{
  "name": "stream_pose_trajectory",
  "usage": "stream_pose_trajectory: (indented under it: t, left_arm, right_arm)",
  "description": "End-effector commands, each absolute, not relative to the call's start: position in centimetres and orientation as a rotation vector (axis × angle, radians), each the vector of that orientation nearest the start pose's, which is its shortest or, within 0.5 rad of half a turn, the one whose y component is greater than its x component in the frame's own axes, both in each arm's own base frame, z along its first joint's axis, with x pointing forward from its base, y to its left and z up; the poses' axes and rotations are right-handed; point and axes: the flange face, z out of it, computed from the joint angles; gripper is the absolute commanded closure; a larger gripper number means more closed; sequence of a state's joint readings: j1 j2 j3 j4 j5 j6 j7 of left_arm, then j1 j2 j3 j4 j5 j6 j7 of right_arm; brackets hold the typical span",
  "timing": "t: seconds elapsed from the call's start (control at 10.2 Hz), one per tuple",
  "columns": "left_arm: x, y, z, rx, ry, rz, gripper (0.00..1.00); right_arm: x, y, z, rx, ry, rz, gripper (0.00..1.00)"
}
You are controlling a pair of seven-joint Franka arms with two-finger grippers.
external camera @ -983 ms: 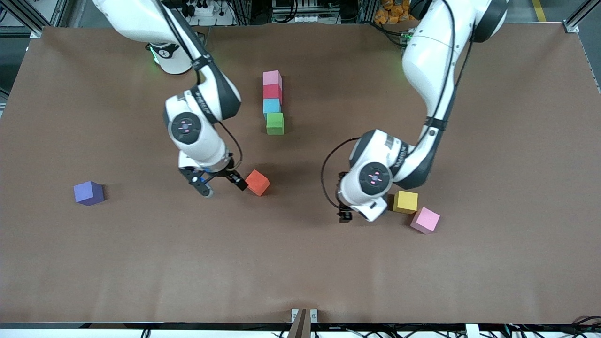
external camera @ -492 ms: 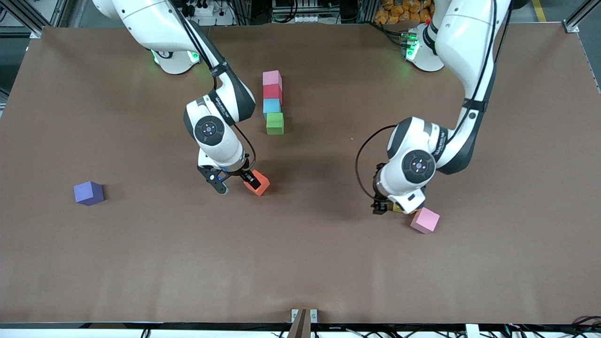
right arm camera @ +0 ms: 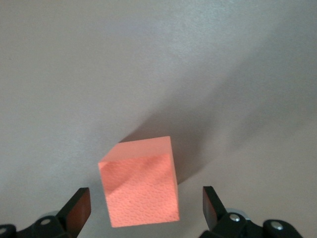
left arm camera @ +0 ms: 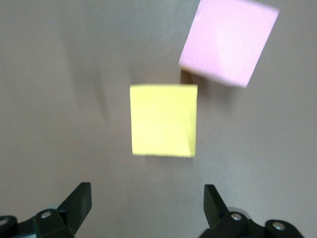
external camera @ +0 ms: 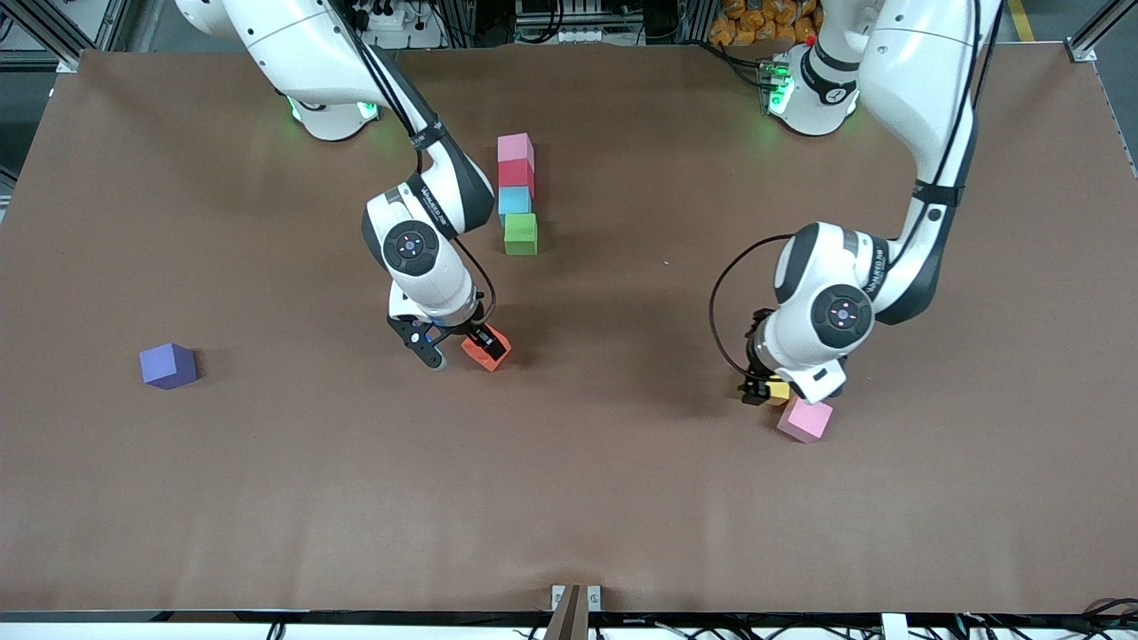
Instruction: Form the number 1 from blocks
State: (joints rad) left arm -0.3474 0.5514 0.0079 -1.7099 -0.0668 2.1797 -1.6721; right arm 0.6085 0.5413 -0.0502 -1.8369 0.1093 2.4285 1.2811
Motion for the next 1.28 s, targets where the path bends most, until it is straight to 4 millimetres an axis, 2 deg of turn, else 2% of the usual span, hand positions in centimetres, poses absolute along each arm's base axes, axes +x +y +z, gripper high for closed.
stream_pose_trajectory:
  t: [0.0,0.49,0.59,0.88,0.98,1.18]
  left_arm:
    - [62.7,-21.2,26.9,-2.429,-1.934,0.058,0.00]
    - [63.3,-19.9,26.9,-2.479,-1.841,-0.011,0.00]
    - [63.3,-19.9,26.7,-2.483,-1.829,-0.006,0.00]
    - [63.7,-18.4,27.2,-2.499,-1.810,-0.009,0.00]
    - [63.7,-18.2,27.1,-2.500,-1.801,-0.005,0.00]
    - [64.0,-16.6,27.6,-2.484,-1.781,-0.036,0.00]
  right_arm:
    - [55.7,35.9,22.8,-2.822,1.200,0.016,0.00]
    - [55.5,35.8,21.0,-2.842,1.186,0.018,0.00]
    - [55.4,35.8,20.6,-2.854,1.178,0.021,0.11]
    - [55.3,35.8,20.5,-2.898,1.117,0.009,0.54]
    - [55.3,35.8,21.0,-2.929,1.031,0.002,0.56]
    - [54.8,36.4,22.6,-2.991,0.864,-0.019,0.51]
